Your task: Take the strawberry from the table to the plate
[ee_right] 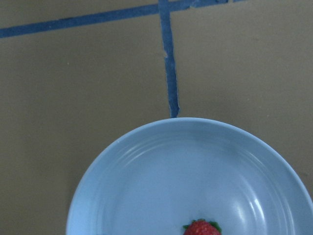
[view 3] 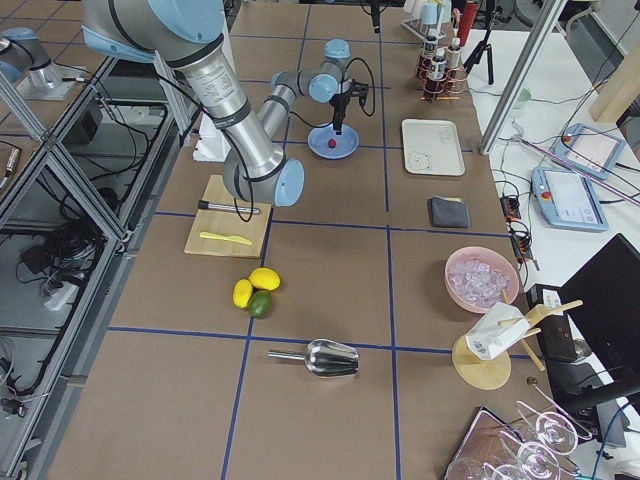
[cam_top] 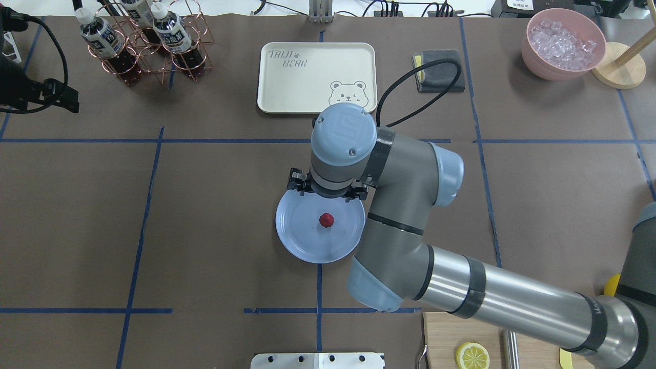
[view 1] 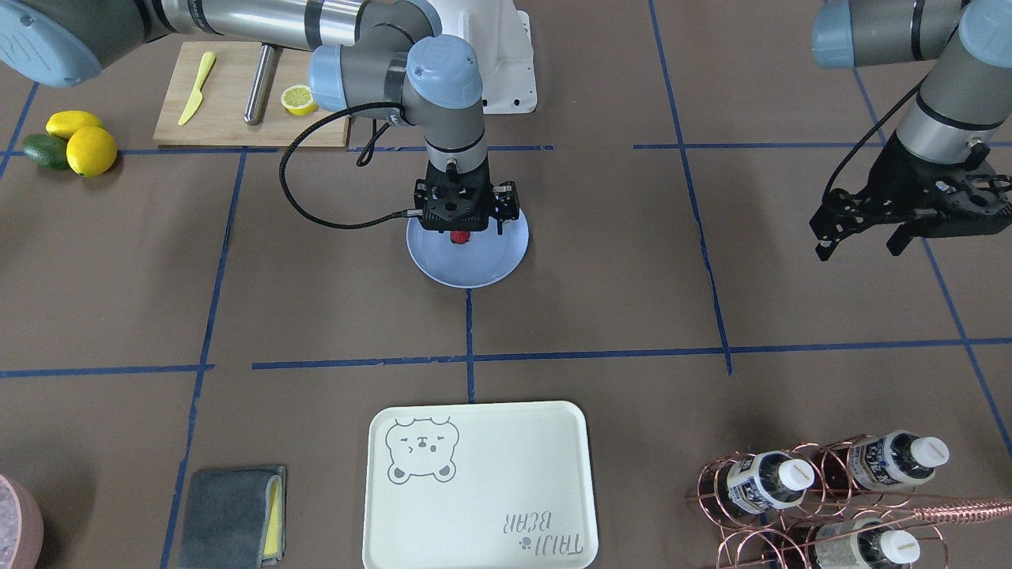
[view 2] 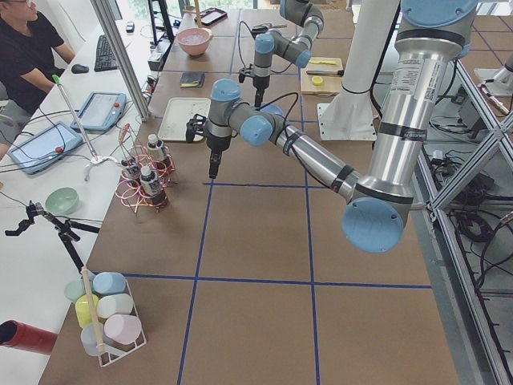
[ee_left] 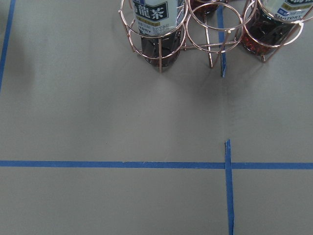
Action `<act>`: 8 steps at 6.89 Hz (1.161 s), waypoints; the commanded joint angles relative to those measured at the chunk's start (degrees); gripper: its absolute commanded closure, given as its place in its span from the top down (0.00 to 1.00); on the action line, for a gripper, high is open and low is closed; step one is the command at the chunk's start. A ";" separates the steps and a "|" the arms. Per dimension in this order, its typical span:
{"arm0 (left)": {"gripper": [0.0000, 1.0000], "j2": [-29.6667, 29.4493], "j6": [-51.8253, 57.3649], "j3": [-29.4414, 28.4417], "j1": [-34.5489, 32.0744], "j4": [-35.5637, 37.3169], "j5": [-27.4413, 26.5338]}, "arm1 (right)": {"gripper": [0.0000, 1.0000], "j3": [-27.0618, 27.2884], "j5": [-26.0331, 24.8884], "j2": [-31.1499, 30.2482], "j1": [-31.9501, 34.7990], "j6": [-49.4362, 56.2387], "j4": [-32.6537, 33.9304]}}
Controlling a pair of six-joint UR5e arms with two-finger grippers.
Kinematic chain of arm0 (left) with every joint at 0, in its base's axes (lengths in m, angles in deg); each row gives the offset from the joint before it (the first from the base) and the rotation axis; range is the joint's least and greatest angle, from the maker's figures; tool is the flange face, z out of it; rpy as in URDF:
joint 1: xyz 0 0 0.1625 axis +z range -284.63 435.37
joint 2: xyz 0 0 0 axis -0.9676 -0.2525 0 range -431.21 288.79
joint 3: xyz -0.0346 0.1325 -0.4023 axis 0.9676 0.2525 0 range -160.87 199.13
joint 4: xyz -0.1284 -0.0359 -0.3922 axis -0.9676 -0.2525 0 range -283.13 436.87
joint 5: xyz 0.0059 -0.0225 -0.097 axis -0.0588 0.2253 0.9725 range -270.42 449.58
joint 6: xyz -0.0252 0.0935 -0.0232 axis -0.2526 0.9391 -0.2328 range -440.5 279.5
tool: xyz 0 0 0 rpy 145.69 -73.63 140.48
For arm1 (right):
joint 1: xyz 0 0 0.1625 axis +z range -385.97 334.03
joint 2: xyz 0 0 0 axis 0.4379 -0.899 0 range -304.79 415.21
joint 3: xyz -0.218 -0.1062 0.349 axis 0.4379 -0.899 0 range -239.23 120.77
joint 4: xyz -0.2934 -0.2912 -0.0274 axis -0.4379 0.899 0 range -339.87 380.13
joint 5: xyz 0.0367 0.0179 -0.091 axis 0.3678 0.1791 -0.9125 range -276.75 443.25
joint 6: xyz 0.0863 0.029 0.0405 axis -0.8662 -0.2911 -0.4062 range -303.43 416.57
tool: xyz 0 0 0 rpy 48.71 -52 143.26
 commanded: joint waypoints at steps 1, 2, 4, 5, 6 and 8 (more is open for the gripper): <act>1.00 1.45 13.47 -1.42 -6.26 2.54 3.35 | 1.00 16.02 0.57 -6.64 5.42 9.66 12.88; 1.00 3.82 21.73 -2.03 -10.65 3.34 3.98 | 1.00 19.40 3.09 -10.42 10.06 16.25 14.50; 1.00 6.12 41.92 -10.68 -20.66 3.62 10.88 | 1.00 21.45 13.17 -20.52 22.87 35.81 13.99; 1.00 7.52 48.64 -15.00 -23.67 3.44 12.75 | 1.00 21.02 17.84 -25.96 30.34 48.18 14.07; 1.00 9.18 49.67 -15.83 -24.14 3.44 13.12 | 1.00 19.27 22.50 -31.41 37.55 59.36 13.99; 1.00 12.18 49.59 -15.58 -26.06 3.08 15.67 | 1.00 11.91 28.16 -36.55 49.61 79.78 14.07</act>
